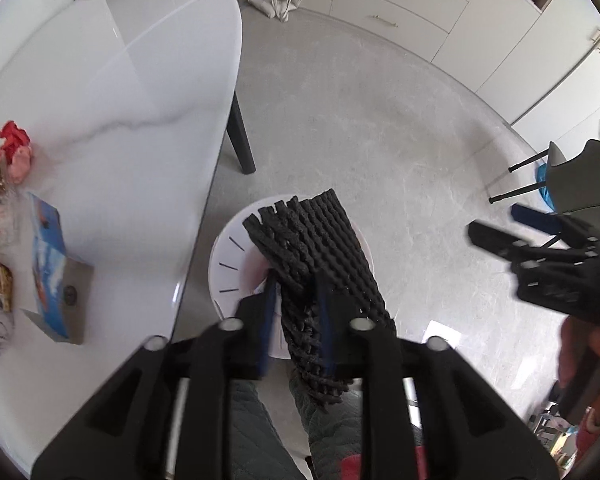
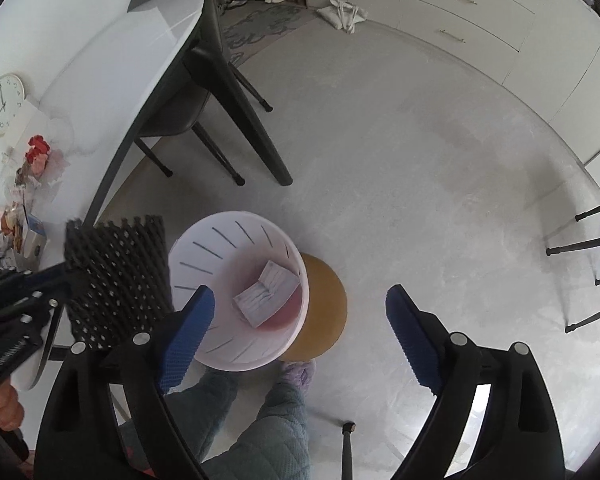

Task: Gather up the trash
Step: 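Open the left tool over the white bin to drop the mesh pad, then grasp the blue bird-print tissue box with the right tool while the left tool grasps the crumpled newspaper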

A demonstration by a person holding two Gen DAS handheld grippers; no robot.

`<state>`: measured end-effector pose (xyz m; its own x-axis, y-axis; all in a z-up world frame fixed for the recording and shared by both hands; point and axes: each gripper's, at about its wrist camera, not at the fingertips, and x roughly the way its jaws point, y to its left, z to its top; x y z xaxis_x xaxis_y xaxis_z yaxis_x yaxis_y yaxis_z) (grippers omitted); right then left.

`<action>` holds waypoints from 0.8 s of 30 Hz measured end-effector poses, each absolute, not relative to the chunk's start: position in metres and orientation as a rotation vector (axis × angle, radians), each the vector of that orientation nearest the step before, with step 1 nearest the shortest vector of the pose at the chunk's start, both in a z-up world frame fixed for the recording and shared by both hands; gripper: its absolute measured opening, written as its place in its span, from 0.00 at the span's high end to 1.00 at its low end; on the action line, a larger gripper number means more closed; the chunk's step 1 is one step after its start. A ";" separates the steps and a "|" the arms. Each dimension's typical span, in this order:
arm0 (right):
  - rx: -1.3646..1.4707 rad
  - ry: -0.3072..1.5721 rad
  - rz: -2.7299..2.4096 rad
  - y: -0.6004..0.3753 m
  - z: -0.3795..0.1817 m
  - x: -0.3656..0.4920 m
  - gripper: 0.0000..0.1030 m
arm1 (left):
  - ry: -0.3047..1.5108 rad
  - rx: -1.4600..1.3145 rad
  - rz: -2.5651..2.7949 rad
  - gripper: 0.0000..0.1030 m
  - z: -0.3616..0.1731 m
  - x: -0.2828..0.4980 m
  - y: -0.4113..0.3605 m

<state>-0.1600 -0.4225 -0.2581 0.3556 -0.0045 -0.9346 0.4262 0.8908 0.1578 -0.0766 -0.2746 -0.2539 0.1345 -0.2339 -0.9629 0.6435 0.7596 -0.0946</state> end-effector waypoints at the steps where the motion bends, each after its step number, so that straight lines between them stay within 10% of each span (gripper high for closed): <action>1: 0.414 1.173 -0.288 -0.423 -0.254 -0.159 0.15 | 1.289 0.381 -0.650 0.55 -0.256 -0.076 -0.274; 16: 0.361 1.019 -0.203 -0.390 -0.167 -0.130 0.08 | 1.133 0.268 -0.589 0.09 -0.170 -0.065 -0.222; 24: 0.226 0.891 -0.108 -0.331 -0.096 -0.099 0.02 | 1.001 0.165 -0.424 0.07 -0.101 -0.049 -0.124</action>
<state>-0.0990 -0.3311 -0.0957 0.6248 0.0004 -0.7808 0.1871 0.9708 0.1502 -0.0491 -0.1235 -0.1014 0.4666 -0.2692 -0.8425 0.4184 0.9064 -0.0580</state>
